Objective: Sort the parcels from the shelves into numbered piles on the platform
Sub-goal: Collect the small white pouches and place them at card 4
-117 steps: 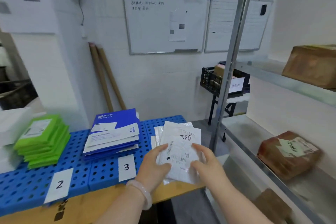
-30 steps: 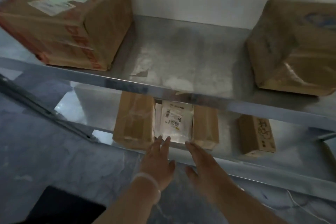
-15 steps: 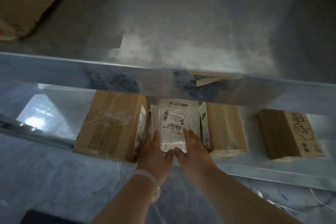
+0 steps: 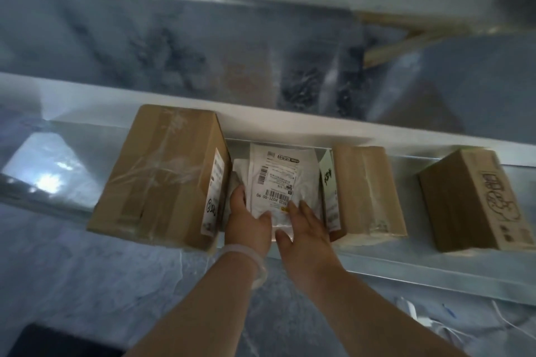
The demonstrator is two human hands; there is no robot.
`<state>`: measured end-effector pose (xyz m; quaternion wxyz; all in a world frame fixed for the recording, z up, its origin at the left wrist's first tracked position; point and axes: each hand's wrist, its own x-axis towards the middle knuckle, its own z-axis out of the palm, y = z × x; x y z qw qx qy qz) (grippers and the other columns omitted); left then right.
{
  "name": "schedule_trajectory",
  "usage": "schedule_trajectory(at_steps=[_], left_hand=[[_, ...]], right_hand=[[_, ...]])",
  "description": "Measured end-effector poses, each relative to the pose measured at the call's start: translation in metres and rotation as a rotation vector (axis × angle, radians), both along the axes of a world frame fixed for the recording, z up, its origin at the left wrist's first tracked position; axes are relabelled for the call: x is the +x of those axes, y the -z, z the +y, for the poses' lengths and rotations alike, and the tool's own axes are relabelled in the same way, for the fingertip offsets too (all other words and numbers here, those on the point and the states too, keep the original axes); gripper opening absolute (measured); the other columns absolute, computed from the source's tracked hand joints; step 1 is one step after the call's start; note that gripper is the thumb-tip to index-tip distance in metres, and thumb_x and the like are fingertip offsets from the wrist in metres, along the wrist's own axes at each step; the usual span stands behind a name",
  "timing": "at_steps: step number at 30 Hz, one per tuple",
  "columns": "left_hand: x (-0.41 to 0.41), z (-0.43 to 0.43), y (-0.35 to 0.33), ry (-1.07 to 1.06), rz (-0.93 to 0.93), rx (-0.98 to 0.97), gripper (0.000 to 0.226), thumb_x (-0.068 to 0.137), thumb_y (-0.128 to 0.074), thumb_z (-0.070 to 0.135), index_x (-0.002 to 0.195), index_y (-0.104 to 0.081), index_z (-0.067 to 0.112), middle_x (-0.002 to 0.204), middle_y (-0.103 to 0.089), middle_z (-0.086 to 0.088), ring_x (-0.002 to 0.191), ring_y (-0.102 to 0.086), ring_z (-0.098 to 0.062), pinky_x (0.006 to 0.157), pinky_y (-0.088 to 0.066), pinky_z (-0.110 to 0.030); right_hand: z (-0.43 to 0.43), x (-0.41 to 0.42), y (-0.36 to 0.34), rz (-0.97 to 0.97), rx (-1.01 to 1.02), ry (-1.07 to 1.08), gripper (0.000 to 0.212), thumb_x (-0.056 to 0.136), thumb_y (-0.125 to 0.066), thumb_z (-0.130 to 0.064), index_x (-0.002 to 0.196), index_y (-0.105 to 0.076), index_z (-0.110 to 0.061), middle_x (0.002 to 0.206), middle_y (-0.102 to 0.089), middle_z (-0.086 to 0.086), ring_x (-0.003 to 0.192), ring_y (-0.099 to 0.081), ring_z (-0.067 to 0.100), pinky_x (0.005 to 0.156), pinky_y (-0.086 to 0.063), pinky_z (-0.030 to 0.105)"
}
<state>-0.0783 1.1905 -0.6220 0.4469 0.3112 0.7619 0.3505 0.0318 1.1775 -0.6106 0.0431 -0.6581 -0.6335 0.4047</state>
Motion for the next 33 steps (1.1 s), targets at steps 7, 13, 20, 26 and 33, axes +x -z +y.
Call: schedule_trajectory(at_steps=[7,13,20,26,33], left_hand=[[0.001,-0.056,-0.049,-0.091,-0.155,0.047,0.068,0.086,-0.062,-0.006,0.142,-0.036,0.024,0.121,-0.057,0.003,0.097,-0.058,-0.006,0.077,-0.051,-0.009],[0.016,-0.131,-0.132,-0.106,-0.260,0.039,0.059,0.088,-0.059,-0.005,0.128,-0.039,0.034,0.118,-0.064,-0.005,0.100,-0.064,-0.010,0.065,-0.053,-0.011],[0.026,-0.223,-0.252,-0.211,-0.241,0.060,0.060,0.089,-0.062,0.006,0.135,-0.036,0.035,0.122,-0.060,0.000,0.106,-0.061,-0.015,0.093,-0.051,-0.035],[0.005,-0.300,-0.350,-0.328,-0.218,0.133,0.072,0.089,-0.062,0.003,0.143,-0.030,0.037,0.126,-0.056,0.005,0.114,-0.056,-0.014,0.101,-0.045,-0.033],[-0.077,-0.377,-0.408,-0.574,-0.202,0.233,0.066,0.085,-0.066,0.003,0.130,-0.041,0.044,0.121,-0.062,0.007,0.107,-0.062,-0.010,0.087,-0.053,-0.028]], right_hand=[[-0.048,0.012,-0.049,0.141,0.091,0.100,0.049,0.098,-0.045,-0.033,0.146,-0.032,-0.035,0.154,-0.023,-0.014,0.142,-0.017,0.006,0.115,-0.014,0.023],[-0.105,0.044,-0.119,0.197,0.157,0.221,0.048,0.094,-0.054,-0.028,0.137,-0.040,-0.043,0.148,-0.029,-0.011,0.137,-0.028,0.014,0.111,-0.030,0.032],[-0.165,0.060,-0.243,0.478,-0.033,0.158,0.059,0.088,-0.065,-0.015,0.127,-0.041,-0.052,0.132,-0.041,-0.021,0.118,-0.042,0.000,0.071,-0.037,-0.003],[-0.206,0.033,-0.329,0.588,-0.077,-0.017,0.058,0.083,-0.072,-0.009,0.127,-0.050,-0.039,0.132,-0.052,-0.013,0.116,-0.051,0.005,0.073,-0.041,0.001],[-0.245,-0.069,-0.391,0.653,-0.083,-0.289,0.054,0.080,-0.074,-0.007,0.124,-0.055,-0.031,0.123,-0.057,-0.011,0.110,-0.057,0.006,0.085,-0.045,0.008]])
